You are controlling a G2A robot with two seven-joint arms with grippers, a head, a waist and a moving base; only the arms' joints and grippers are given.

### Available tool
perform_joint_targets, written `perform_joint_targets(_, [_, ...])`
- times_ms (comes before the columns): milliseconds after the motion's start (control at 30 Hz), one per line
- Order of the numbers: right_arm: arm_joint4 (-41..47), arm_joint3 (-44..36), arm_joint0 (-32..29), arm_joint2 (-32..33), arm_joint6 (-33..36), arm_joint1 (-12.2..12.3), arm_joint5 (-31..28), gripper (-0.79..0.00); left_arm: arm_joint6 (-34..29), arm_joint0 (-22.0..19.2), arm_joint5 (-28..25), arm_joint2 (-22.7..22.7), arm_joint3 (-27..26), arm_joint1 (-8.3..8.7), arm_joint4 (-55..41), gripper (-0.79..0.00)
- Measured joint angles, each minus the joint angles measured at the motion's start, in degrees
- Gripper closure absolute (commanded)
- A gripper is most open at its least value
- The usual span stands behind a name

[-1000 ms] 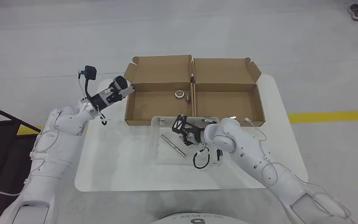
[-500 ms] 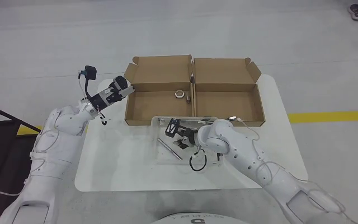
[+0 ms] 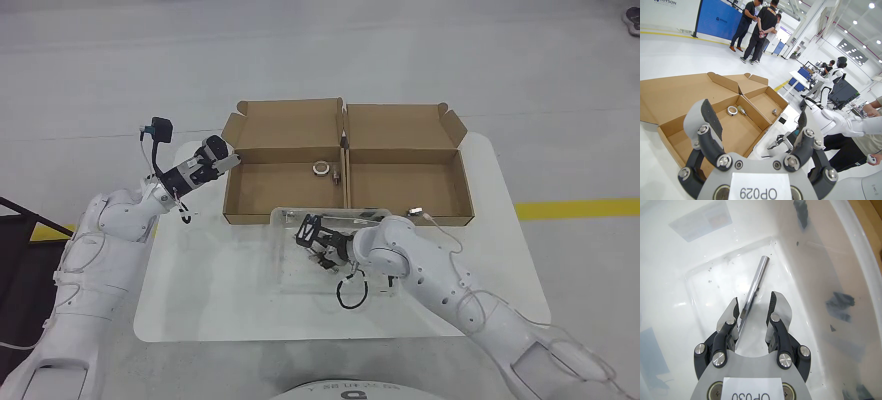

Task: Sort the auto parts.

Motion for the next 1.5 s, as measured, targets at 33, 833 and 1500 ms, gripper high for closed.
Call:
perform_joint_targets(33, [0.11,0.04,-0.02,0.04,-0.11,-0.01,-0.09,-0.345,0.0,0.0,0.0,0.0,0.0,0.0,0.0,-0.785])
perform_joint_targets(833, [-2.01,0.96,-0.13,0.52,0.28,-0.14,1.08,0.0,0.0,0.0,0.0,0.0,0.0,0.0,0.0,-0.785])
perform_joint_targets(1500, [4.87,-1.08,-3.32,7.18,-2.89,1.65,-4.1,0.0,0.0,0.0,0.0,0.0,0.0,0.0,0.0,-0.785])
